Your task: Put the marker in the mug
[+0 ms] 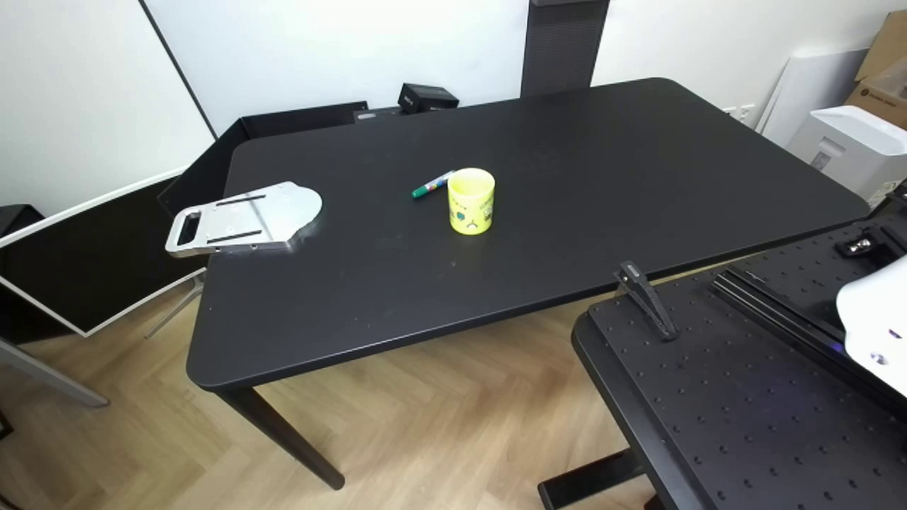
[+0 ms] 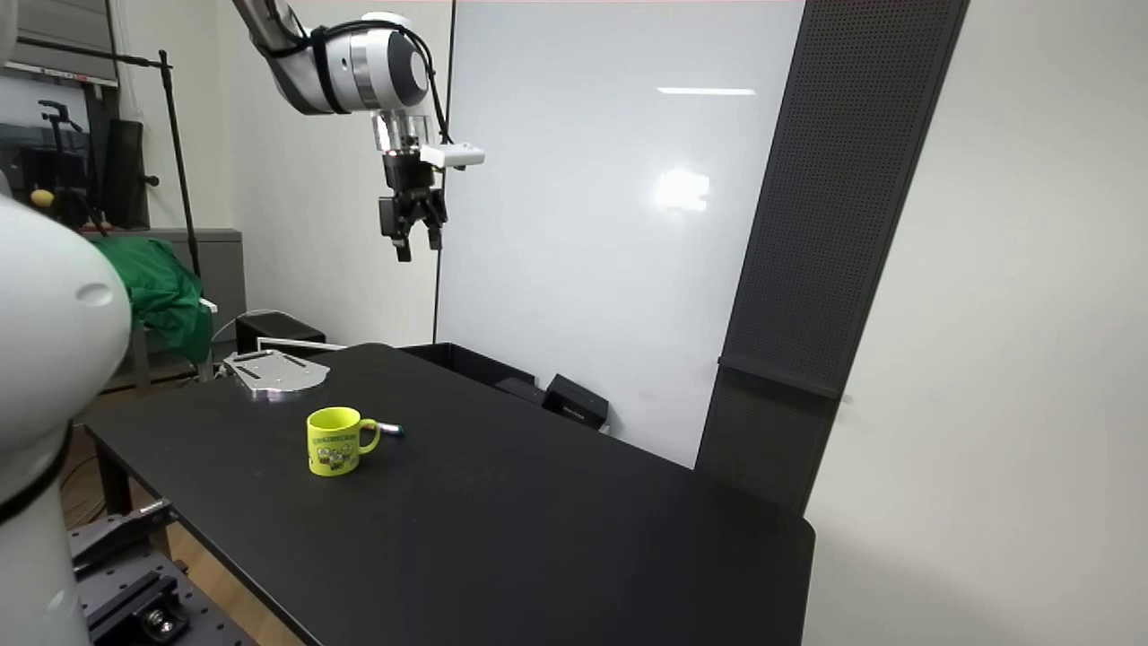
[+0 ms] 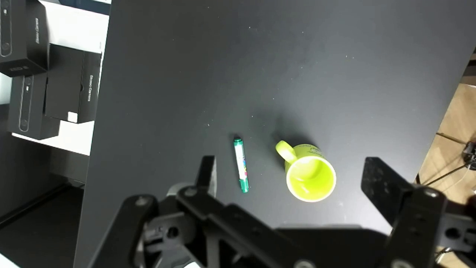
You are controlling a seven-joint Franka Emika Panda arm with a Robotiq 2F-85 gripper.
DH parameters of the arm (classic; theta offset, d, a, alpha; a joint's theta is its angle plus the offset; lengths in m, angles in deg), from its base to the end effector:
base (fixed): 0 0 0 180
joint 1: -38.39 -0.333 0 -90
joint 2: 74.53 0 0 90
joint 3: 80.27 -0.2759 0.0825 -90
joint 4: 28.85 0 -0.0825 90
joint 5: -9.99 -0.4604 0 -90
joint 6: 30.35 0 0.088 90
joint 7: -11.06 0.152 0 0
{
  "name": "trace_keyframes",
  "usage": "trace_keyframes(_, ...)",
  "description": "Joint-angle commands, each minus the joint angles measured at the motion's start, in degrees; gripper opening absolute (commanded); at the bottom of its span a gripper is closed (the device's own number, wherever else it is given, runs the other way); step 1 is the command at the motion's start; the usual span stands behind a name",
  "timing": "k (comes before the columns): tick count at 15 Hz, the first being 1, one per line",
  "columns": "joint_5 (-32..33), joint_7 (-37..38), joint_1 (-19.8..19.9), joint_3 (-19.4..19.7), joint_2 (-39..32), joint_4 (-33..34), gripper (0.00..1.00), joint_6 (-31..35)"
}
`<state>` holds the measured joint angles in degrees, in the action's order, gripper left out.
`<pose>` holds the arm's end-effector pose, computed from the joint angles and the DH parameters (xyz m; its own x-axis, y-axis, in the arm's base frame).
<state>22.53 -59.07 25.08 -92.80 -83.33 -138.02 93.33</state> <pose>0.6132 0.2771 0.3110 -0.2007 0.9726 -0.1177 0.9656 0.2167 0.1439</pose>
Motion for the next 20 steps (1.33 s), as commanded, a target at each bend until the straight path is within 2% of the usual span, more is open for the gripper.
trace_keyframes(1,0.42,-2.61,0.6,-0.35,-4.41,5.1,1.0,-0.44)
trace_keyframes(7,1.4,-8.66,0.6,-0.44,-14.33,15.64,1.0,0.57)
trace_keyframes(11,0.81,-10.56,-0.78,-1.3,-21.15,21.79,1.0,1.39)
trace_keyframes(20,2.48,-13.67,-4.33,-2.01,-33.09,27.16,1.0,5.32)
